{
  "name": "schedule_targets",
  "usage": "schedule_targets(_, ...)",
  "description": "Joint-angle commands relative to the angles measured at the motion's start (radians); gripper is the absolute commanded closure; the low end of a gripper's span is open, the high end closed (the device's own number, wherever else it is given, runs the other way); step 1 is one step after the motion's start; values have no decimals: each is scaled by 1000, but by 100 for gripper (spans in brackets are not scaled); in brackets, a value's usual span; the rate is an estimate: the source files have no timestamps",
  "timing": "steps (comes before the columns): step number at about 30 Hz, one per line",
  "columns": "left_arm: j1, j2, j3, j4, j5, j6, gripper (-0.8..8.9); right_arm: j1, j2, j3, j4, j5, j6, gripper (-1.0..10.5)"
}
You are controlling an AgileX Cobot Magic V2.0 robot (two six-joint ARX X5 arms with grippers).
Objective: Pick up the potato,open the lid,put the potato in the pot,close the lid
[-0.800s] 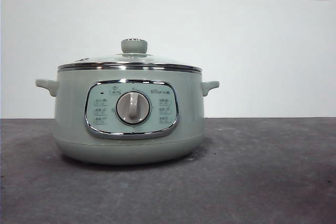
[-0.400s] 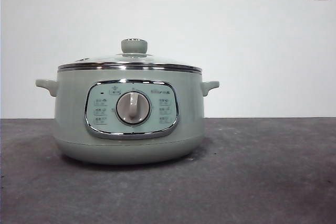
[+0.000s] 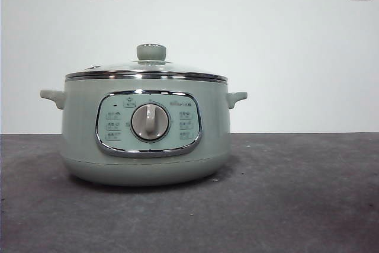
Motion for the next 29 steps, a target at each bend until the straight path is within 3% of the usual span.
schedule_targets(1,3,0,-11,1,4,7,815,14,-2,-9,11,-1,3,946)
schedule_targets(29,3,0,-11,1,4,7,815,18,-2,-9,11,-1,3,945)
